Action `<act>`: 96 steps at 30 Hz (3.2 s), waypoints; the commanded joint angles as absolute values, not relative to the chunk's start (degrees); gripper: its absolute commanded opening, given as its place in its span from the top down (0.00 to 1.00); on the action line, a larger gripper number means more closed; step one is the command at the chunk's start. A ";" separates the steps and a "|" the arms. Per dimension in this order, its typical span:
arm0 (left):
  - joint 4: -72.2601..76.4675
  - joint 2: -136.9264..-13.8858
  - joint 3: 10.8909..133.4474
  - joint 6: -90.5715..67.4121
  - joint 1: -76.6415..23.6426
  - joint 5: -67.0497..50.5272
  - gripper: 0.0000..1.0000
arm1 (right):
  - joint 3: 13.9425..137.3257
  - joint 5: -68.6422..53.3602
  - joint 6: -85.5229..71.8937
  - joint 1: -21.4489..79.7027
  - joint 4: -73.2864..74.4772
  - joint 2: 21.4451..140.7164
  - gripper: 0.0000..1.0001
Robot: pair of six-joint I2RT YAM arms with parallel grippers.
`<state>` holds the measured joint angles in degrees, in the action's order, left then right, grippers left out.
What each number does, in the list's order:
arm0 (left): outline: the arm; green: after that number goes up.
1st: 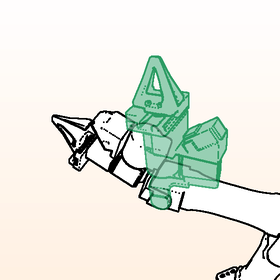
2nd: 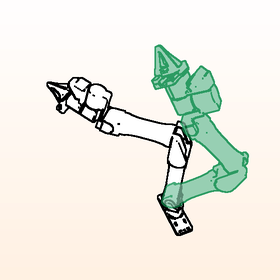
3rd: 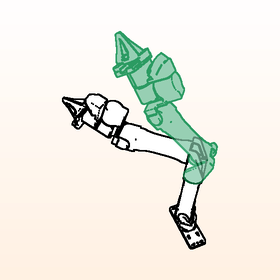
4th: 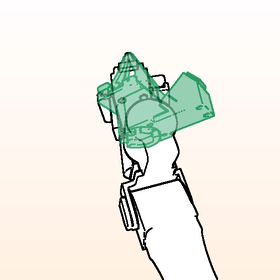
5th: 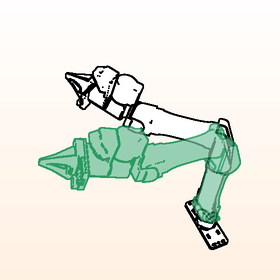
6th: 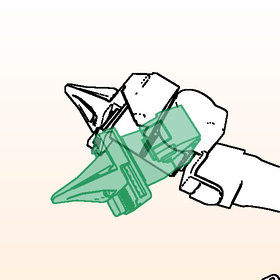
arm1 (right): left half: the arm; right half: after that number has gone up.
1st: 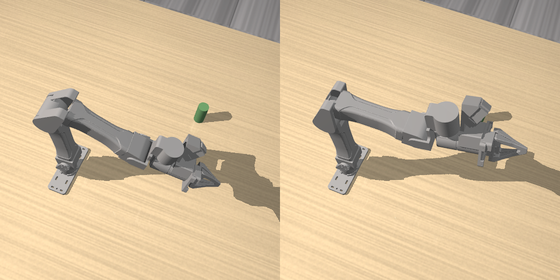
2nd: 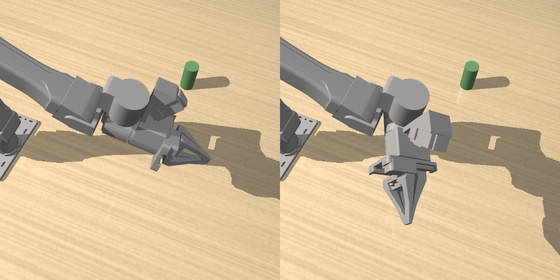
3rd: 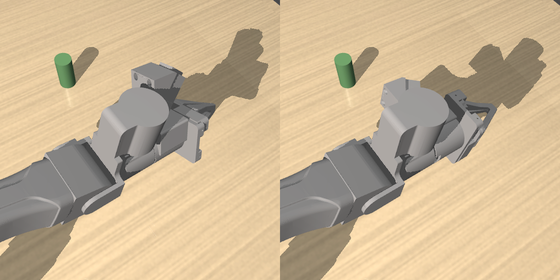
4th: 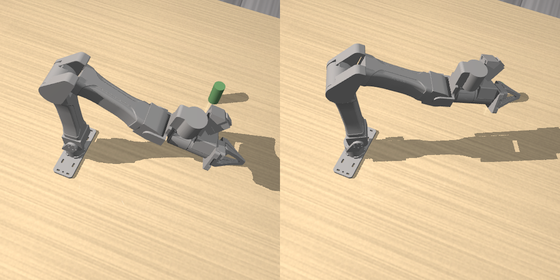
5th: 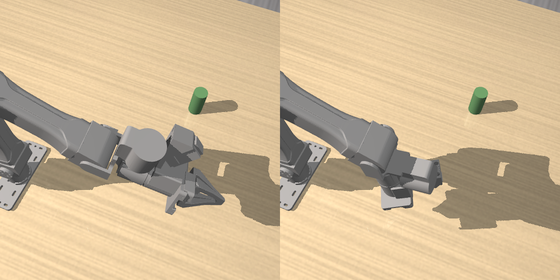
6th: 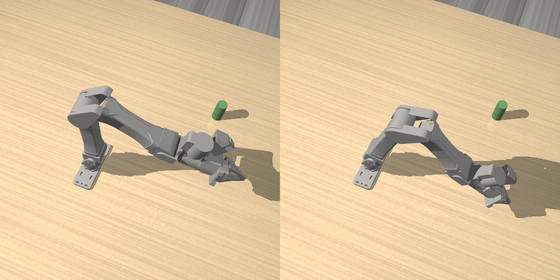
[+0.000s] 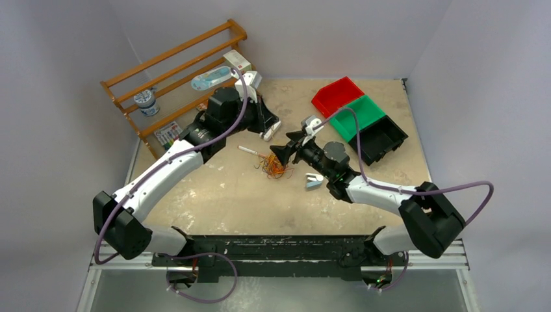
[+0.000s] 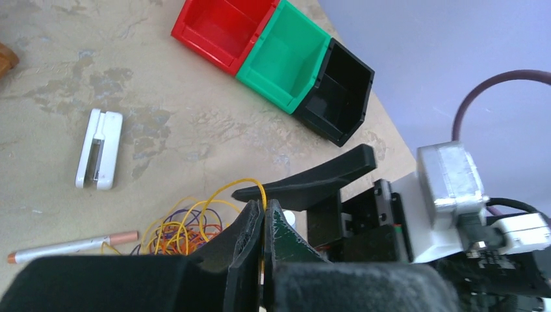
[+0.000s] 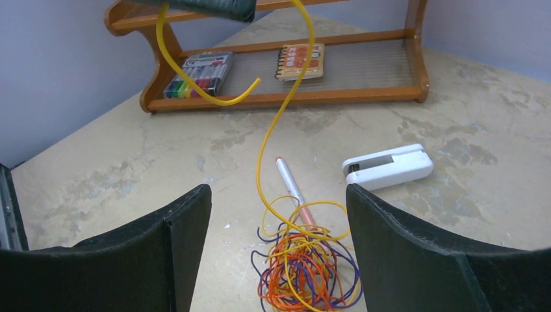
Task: Untangle the cables
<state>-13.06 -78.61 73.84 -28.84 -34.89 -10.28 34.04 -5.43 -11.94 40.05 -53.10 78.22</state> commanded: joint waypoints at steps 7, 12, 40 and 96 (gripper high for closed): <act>-15.33 -76.39 86.02 -27.60 -35.04 -12.16 1.00 | 41.28 -10.17 -8.08 39.91 -63.61 88.87 0.26; -17.01 -76.91 93.62 -27.81 -35.02 -10.53 1.00 | 44.07 -10.83 -8.83 39.90 -66.36 95.26 0.30; -19.56 -91.70 133.57 -24.04 -35.04 8.15 1.00 | 36.28 -7.89 -17.24 40.08 -68.90 108.79 0.43; -13.33 -73.72 97.99 -25.16 -35.07 25.99 1.00 | 44.82 -11.51 -6.61 39.03 -41.85 77.07 1.00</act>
